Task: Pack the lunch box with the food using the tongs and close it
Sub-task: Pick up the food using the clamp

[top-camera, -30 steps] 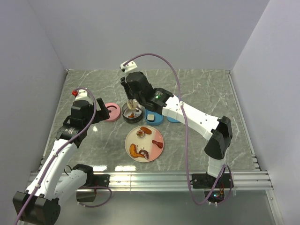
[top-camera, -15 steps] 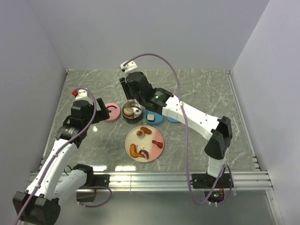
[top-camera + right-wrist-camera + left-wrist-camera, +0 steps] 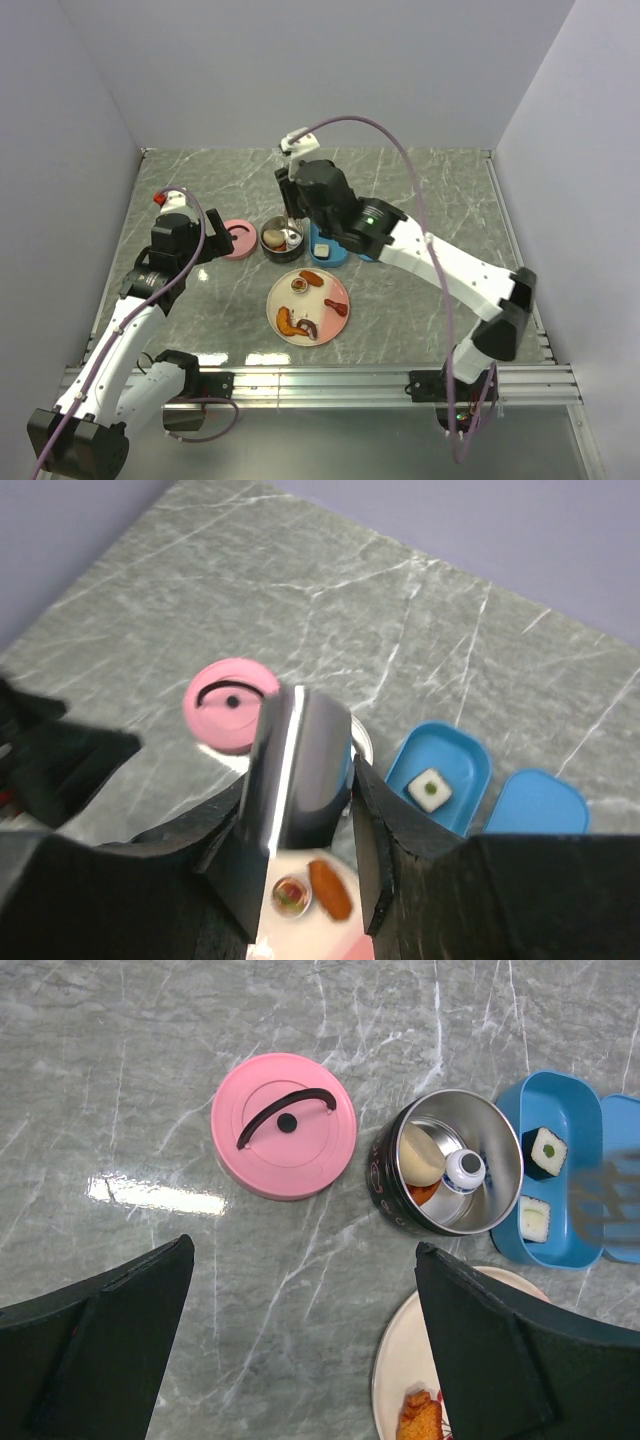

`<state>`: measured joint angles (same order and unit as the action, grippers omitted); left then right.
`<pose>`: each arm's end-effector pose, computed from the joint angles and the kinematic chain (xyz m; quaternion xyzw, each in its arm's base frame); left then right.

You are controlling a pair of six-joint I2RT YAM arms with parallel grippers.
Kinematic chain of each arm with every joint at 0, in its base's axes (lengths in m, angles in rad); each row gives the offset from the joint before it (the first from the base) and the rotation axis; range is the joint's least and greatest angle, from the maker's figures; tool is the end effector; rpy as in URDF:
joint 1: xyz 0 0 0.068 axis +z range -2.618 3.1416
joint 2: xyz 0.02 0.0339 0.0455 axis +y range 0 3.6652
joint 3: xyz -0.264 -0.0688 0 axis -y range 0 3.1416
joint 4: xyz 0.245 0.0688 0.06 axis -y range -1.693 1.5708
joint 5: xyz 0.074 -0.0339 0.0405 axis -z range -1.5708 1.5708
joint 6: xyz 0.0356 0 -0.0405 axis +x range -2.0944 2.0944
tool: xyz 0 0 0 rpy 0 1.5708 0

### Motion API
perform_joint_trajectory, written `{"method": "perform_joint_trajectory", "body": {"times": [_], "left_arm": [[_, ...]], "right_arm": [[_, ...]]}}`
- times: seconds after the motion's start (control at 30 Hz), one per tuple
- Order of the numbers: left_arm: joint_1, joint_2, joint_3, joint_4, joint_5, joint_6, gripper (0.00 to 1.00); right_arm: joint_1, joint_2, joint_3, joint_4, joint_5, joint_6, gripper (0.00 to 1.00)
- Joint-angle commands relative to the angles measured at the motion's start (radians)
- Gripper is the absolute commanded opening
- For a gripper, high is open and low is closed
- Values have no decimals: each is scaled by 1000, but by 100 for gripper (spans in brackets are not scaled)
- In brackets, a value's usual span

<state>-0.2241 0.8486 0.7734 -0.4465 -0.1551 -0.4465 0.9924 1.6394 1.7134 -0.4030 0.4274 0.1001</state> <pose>0.1854 -0.0366 0.2986 -0.1343 0.8533 -0.1010 0.4936 0.2194 0.3090 0.4205 -0.2317 0.7703 0.1480 0.5754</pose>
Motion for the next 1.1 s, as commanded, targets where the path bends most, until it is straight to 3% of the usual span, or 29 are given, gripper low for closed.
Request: {"method": "perform_joint_trajectory", "body": {"times": [0.0, 0.37, 1.07], "left_arm": [[-3, -5, 9, 11, 3, 5, 99], [-3, 0, 7, 8, 23, -4, 100], [-3, -6, 12, 5, 12, 3, 100]], "right_arm": [[35, -127, -91, -8, 33, 59, 42], [74, -245, -322, -4, 37, 204, 47], [74, -112, -340, 55, -29, 173, 50]]}}
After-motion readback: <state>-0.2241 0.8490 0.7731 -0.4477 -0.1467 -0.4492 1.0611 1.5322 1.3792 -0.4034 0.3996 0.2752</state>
